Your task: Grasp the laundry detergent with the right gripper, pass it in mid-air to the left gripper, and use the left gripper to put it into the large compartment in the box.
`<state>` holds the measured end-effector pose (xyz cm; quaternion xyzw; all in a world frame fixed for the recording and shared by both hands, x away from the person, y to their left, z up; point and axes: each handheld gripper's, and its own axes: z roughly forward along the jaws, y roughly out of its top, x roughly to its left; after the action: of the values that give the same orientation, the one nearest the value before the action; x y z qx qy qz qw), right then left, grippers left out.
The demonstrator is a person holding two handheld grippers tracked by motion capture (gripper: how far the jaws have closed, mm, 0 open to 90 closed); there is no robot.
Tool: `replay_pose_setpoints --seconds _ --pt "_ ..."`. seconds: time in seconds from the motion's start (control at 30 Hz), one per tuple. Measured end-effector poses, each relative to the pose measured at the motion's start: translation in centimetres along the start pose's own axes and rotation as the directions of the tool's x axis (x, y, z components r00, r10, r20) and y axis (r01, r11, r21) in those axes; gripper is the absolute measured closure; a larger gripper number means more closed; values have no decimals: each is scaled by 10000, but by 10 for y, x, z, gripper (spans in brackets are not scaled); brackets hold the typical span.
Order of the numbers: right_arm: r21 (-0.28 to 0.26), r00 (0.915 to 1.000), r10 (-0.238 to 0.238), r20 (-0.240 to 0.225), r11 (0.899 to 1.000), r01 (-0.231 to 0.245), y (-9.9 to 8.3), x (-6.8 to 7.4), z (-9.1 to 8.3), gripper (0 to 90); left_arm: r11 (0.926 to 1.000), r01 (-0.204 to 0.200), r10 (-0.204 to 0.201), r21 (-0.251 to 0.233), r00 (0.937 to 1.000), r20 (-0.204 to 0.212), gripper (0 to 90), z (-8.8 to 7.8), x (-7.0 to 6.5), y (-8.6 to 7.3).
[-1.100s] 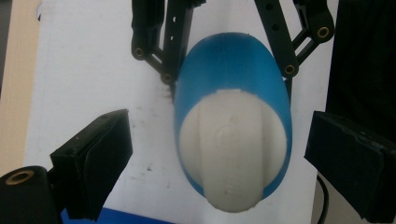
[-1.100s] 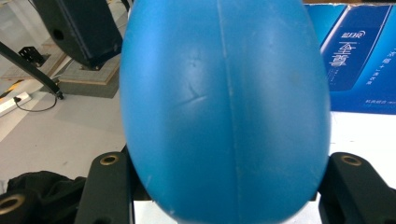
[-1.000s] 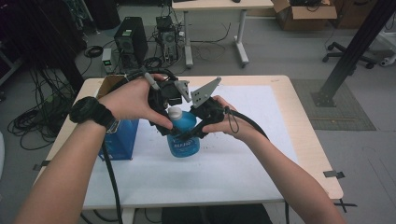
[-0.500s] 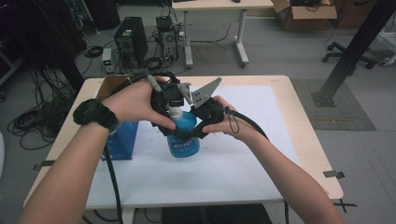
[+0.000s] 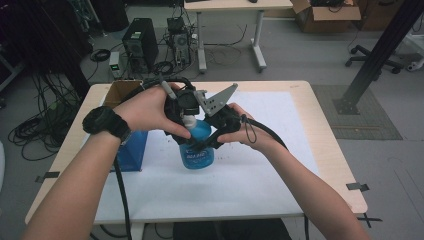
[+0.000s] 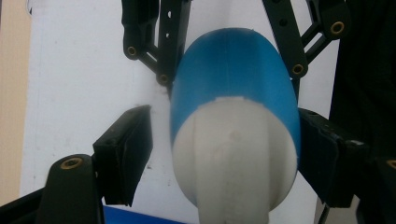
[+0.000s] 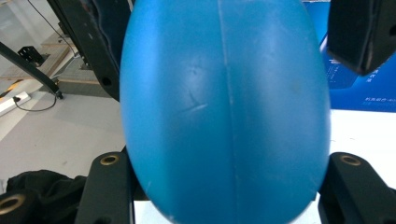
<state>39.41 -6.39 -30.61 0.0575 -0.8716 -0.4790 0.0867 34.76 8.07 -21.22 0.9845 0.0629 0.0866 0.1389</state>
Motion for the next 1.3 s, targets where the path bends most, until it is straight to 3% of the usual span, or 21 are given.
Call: replay_pose_setpoints --seconds 0.53,1.0,1.2,1.27,1.3 --pt "52 9999 64 80 10000 -65 0 0 -1 424 9998 -103 101 167 9999 75 374 1 -1 3" --pt "133 9998 160 103 9998 -161 0 -1 -3 424 9994 87 -92 345 9999 144 384 1 0 7" --pt "-30 9988 426 -220 9991 -427 0 -3 -5 403 9970 709 -722 307 9965 417 384 -5 5 9" --pt "242 9977 633 -247 9977 -627 0 -4 -6 260 9928 1140 -1156 361 9922 460 384 -10 9 8" --pt "362 9979 651 -51 9972 -648 -1 -4 -7 229 9892 1412 -1430 404 9887 455 385 -14 11 7"
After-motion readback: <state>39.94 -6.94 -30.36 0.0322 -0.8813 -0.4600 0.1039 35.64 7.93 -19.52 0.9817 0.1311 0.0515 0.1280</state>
